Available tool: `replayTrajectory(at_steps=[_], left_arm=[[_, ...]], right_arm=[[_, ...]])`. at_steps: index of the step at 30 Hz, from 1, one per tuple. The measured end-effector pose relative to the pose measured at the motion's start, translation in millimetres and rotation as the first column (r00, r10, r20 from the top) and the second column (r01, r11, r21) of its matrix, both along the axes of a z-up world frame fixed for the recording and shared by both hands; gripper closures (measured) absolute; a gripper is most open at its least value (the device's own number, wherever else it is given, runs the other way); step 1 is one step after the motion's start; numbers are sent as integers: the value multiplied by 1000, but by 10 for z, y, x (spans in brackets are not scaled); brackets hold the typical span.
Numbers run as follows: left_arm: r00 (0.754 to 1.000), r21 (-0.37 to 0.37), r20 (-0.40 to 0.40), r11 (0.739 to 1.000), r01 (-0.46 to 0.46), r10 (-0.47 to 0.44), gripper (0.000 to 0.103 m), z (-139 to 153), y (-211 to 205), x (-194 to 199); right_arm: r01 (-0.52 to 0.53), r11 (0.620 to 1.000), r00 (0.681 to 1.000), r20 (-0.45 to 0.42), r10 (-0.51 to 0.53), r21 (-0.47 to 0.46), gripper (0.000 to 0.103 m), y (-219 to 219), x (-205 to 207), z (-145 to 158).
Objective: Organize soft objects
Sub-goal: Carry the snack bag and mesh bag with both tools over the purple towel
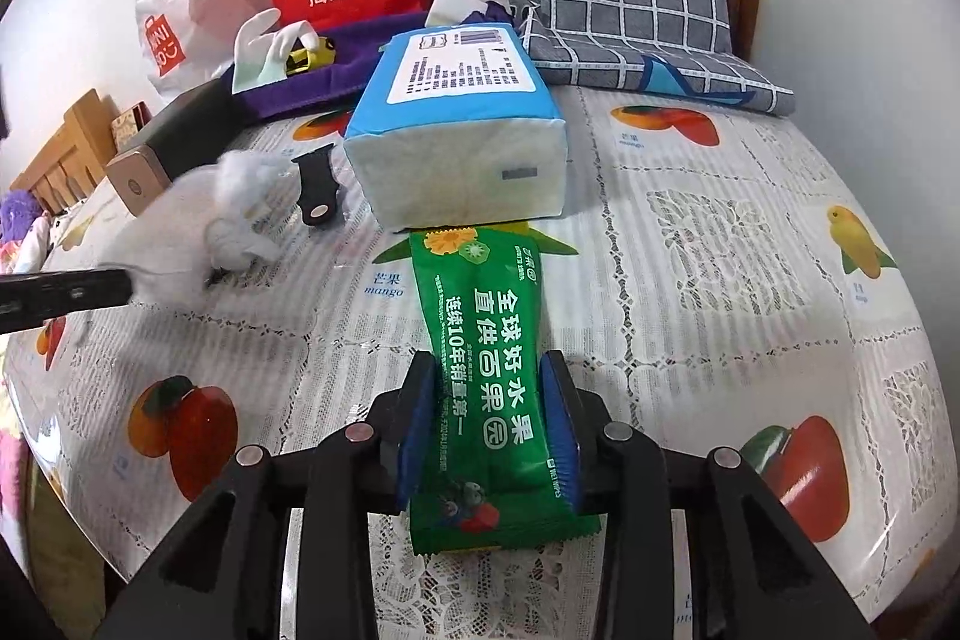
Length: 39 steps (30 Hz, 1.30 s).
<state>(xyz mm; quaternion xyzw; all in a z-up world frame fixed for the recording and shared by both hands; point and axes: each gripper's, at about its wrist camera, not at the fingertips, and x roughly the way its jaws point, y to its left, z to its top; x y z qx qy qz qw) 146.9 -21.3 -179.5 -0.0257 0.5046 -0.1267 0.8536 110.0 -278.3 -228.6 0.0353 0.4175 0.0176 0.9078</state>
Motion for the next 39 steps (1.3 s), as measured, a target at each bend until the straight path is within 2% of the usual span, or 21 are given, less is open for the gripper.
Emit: replayTrajectory(at_steps=[10, 12, 14, 16, 19, 23, 25, 30, 32, 35, 37, 39], left_arm=[[989, 19, -41, 990, -138, 139, 96, -141, 767, -212], [986, 8, -56, 988, -157, 157, 85, -171, 839, -207], [980, 4, -61, 982, -190, 190, 59, -183, 891, -177], [977, 0, -36, 977, -212, 212, 48, -161, 891, -149], [976, -34, -23, 976, -216, 216, 42, -155, 879, -50], [968, -27, -37, 968, -250, 249, 41, -250, 819, 142], [966, -15, 22, 966, -257, 257, 40, -244, 760, 179], [970, 41, 77, 971, -236, 232, 27, -292, 620, 324], [977, 80, 73, 975, -208, 203, 17, -311, 537, 387], [978, 155, 87, 967, -202, 190, 16, -341, 432, 446], [975, 159, 100, 964, -212, 198, 17, -335, 418, 466], [970, 157, 121, 961, -230, 212, 35, -307, 446, 468]], right_arm=[[9, 1000, 1000, -24, -10, -10, 68, 38, -68, 6], [10, 1000, 1000, -26, -10, -13, 68, 42, -64, 5], [10, 1000, 1000, -29, -11, -14, 68, 44, -61, 5], [9, 1000, 999, -32, -9, -11, 68, 39, -57, 6], [5, 1000, 999, -36, -6, -8, 68, 31, -52, 7], [2, 1000, 999, -37, -3, -20, 68, 41, -37, 6], [2, 1000, 999, -38, -3, -24, 68, 47, -26, 5], [6, 1000, 999, -44, -7, -16, 68, 30, -1, 4], [6, 1000, 999, -45, -7, -24, 68, 36, 17, 3], [9, 999, 999, -45, -10, -32, 68, 56, 39, 3], [9, 1000, 999, -46, -11, -30, 68, 54, 48, 2], [9, 1000, 999, -49, -10, -27, 68, 51, 53, 5]])
